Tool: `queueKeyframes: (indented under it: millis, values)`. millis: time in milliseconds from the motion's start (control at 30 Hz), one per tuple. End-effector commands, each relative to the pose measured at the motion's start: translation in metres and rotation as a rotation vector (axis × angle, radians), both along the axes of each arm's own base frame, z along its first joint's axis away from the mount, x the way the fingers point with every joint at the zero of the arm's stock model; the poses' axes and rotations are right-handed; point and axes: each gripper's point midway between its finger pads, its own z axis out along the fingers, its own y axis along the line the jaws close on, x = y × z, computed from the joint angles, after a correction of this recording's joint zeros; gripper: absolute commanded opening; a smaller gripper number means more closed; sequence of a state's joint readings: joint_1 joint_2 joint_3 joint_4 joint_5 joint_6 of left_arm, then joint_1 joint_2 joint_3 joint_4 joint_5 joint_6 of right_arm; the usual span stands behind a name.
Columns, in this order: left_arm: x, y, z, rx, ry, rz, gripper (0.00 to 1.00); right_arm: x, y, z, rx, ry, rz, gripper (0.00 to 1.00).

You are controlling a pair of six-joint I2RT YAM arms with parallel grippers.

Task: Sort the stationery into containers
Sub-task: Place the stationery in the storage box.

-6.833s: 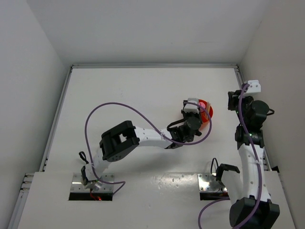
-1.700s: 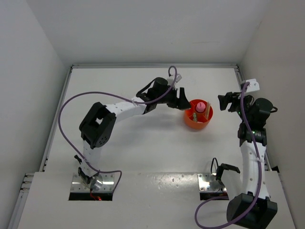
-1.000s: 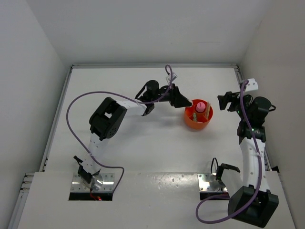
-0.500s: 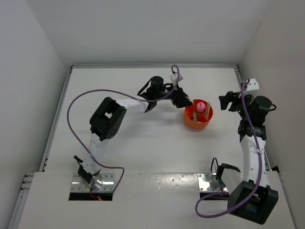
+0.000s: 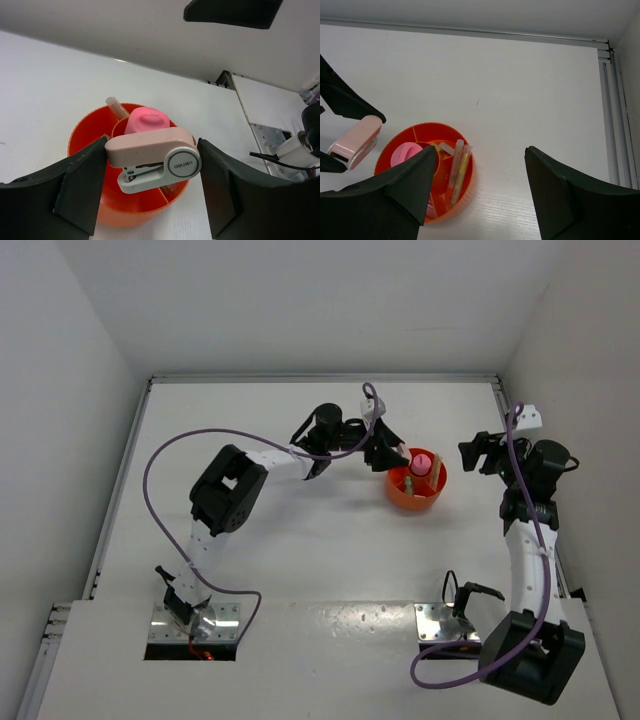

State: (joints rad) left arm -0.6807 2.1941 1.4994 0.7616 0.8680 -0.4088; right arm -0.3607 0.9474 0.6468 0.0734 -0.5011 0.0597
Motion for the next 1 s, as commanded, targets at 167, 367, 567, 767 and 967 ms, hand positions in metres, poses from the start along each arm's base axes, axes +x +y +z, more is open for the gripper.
queueKeyframes:
  millis: [167, 367, 567, 767, 967]
  values:
    - [-0.015, -0.008, 0.025, -0.110, -0.103, -0.099, 0.30, 0.002, -0.001, 0.002, -0.013, -0.017, 0.012, 0.72]
    - [-0.012, -0.006, 0.028, -0.165, -0.078, -0.094, 0.30, 0.002, -0.004, 0.002, -0.013, -0.017, 0.003, 0.72]
    - [-0.005, -0.002, 0.019, -0.191, -0.038, -0.066, 0.32, 0.002, -0.007, 0.002, -0.013, -0.016, -0.006, 0.72]
    - [0.004, 0.005, 0.015, -0.220, -0.018, -0.049, 0.33, 0.001, -0.010, 0.002, -0.013, -0.016, -0.016, 0.72]
    - [0.010, 0.006, 0.006, -0.206, -0.001, -0.038, 0.33, 0.002, -0.009, -0.001, -0.008, -0.009, -0.007, 0.72]
